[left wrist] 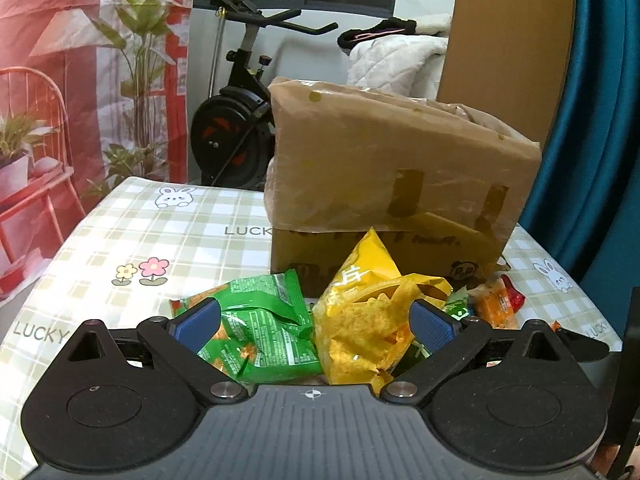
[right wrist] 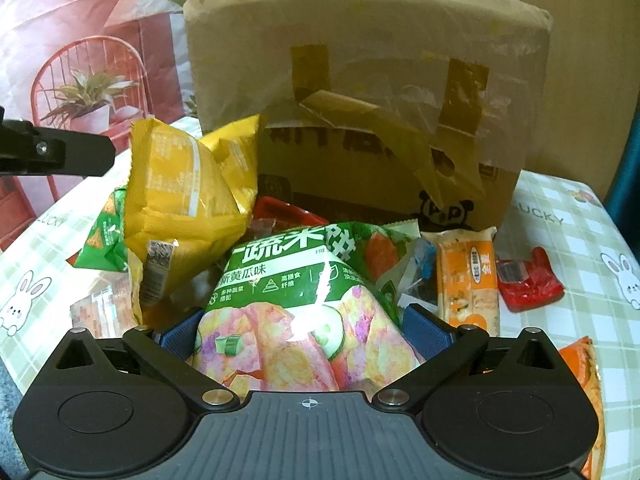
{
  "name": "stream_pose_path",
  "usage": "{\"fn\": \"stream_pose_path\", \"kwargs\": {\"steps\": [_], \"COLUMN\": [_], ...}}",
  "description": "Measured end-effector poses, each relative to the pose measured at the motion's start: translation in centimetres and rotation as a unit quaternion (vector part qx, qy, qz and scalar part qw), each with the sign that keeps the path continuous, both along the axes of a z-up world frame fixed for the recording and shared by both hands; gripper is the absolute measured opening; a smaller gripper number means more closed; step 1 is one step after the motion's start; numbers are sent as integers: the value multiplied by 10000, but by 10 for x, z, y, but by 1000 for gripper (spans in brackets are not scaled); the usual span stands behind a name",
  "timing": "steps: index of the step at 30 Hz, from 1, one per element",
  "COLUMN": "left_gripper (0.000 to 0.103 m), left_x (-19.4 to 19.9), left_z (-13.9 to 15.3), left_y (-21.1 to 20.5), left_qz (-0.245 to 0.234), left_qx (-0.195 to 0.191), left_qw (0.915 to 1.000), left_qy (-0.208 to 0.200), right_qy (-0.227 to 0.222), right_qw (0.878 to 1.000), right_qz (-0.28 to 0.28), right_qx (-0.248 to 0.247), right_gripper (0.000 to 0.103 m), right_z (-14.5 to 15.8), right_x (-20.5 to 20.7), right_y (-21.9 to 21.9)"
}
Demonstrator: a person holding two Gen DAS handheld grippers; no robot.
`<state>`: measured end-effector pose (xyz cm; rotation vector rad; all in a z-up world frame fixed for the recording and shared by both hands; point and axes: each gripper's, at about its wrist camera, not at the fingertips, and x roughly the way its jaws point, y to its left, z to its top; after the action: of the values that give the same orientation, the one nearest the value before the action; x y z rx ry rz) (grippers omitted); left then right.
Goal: Organize snacks
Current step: 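Close the left tool on the yellow chip bag while the right tool grips the green cracker bag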
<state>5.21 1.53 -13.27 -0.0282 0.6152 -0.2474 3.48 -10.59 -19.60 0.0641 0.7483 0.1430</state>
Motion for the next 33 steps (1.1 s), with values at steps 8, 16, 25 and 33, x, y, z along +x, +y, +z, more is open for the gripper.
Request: {"fn": "stream_pose_path", "kwargs": {"steps": [8,16,25,33], "left_gripper": [101,100,68,68], "left_x": [7,38,33,8], "left_z": [-9,-36,-25,17], "left_y": [-24,-31,-8,3], "left_qz": [-652,-637,-771,-609], "left_qx": [149,213,-274,-340], "left_qw": [9978,9973,9964,9969], "left_qy": [-29,290,234,-353], "right_qy": [-86,-120,-310,-667], "right_qw": [9998,9996,9987,9965], "right_qz": [-16,-38,-82,-32], "right_qx": [178,235,391,500], "right_gripper": [83,81,80,80], "right_z": [4,3,15,47], "right_x": [-4,-6,-13,-26], "right_y": [-10,-15,-20,-20]}}
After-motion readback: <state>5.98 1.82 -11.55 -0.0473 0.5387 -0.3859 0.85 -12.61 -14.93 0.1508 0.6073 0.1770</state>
